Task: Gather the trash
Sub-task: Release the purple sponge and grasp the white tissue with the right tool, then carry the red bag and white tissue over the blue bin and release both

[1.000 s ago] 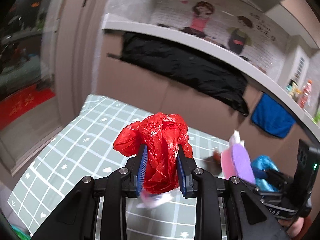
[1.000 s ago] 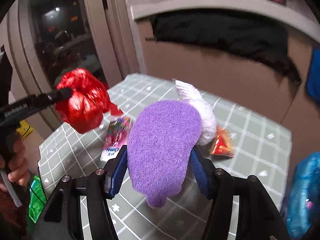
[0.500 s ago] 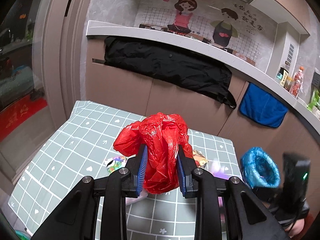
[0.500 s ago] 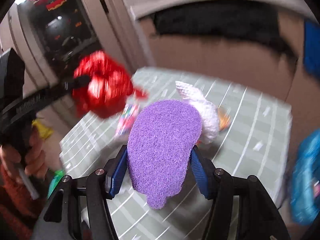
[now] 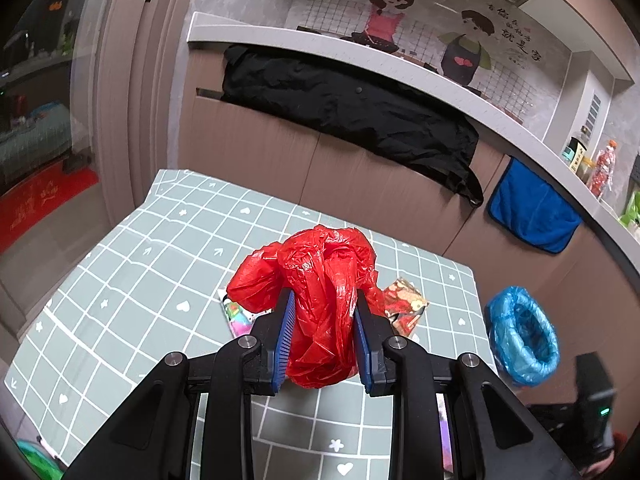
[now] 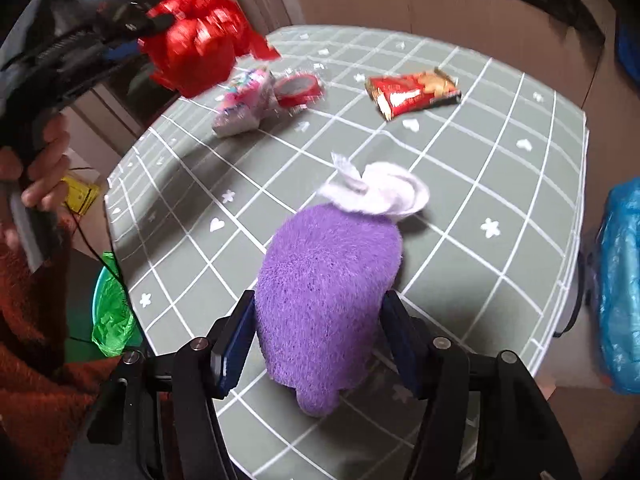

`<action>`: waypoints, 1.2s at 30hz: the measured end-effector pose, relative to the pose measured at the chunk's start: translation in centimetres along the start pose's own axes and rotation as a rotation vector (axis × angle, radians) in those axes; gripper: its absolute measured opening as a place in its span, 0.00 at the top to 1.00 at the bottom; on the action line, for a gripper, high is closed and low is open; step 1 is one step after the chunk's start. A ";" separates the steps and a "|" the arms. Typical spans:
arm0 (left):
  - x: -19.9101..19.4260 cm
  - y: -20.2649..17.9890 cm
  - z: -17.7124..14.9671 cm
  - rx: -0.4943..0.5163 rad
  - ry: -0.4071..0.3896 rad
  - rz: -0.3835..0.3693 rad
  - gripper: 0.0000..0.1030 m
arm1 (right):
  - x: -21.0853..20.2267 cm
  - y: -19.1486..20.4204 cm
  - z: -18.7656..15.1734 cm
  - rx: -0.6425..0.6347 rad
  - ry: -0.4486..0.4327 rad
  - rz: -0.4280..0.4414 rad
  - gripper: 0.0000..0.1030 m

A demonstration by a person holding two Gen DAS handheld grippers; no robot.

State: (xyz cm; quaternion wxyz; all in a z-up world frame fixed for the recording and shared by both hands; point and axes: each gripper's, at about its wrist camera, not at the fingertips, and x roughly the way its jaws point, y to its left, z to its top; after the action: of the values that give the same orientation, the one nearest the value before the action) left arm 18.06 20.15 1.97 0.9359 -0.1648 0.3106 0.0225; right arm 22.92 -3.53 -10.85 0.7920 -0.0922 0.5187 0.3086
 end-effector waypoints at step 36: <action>3.2 -17.9 2.6 0.237 -0.005 -0.246 0.72 | -16.4 -9.2 6.3 0.062 -0.616 -0.271 0.90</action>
State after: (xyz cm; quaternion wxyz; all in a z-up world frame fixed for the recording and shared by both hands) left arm 24.76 3.83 7.30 0.9451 -0.0899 0.2865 -0.1288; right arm 28.65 -14.29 4.78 0.9477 -0.0388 0.2471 0.1980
